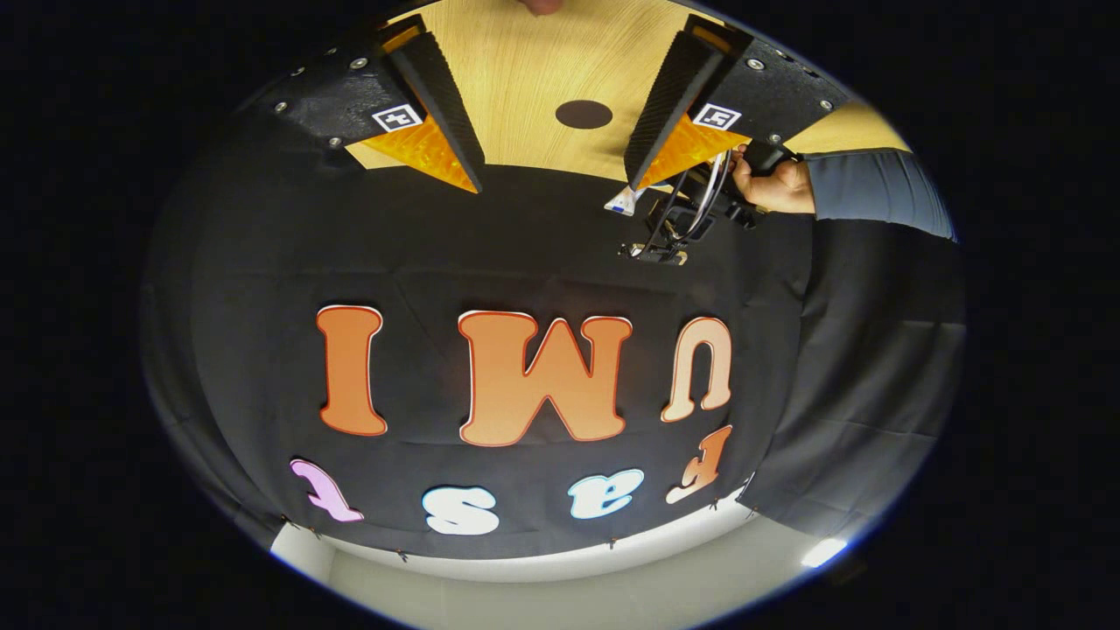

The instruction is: Put the toothbrush and toothpaste on the desktop into the cup, then pick up the cup and place it on the coaster on the desktop.

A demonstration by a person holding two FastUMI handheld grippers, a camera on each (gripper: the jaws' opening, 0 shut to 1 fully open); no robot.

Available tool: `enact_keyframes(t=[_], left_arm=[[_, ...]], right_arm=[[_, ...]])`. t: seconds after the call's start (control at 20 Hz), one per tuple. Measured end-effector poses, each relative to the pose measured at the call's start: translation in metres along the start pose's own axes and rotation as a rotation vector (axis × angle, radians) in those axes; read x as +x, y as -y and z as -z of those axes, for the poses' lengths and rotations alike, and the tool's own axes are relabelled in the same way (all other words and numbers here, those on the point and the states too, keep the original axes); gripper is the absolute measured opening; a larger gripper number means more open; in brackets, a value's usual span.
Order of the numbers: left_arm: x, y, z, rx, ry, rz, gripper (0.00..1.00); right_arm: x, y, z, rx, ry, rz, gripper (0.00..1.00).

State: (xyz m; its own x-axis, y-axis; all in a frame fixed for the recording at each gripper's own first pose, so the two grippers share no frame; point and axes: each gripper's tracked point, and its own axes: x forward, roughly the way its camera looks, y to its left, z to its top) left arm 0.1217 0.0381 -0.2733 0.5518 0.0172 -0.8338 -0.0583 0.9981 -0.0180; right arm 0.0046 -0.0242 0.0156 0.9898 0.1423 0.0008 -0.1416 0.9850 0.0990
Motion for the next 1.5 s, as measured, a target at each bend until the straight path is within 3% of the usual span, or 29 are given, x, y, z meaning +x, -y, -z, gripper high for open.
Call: enact_keyframes(t=[0.35,0.9,1.1,1.15,1.35,1.5], left_arm=[[0.002,0.002,-0.001,0.068,0.038,0.074,0.12],[-0.007,-0.001,0.003,0.108,-0.035,0.147,0.12],[-0.03,-0.01,-0.016,0.149,0.055,0.145,0.32],[-0.04,-0.008,-0.016,0.15,0.068,0.156,0.48],[-0.069,-0.018,-0.021,0.178,0.155,0.156,0.94],[-0.092,-0.022,-0.018,0.166,0.214,0.186,0.98]], right_arm=[[-0.006,0.017,0.009,0.01,-0.018,0.049,0.96],[-0.015,0.036,0.029,0.025,-0.06,0.093,0.96],[-0.015,0.033,0.033,0.031,-0.066,0.095,0.96],[-0.015,0.031,0.033,0.033,-0.066,0.092,0.96],[-0.009,0.019,0.031,0.037,-0.058,0.079,0.96],[-0.005,0.01,0.028,0.028,-0.053,0.074,0.96]])
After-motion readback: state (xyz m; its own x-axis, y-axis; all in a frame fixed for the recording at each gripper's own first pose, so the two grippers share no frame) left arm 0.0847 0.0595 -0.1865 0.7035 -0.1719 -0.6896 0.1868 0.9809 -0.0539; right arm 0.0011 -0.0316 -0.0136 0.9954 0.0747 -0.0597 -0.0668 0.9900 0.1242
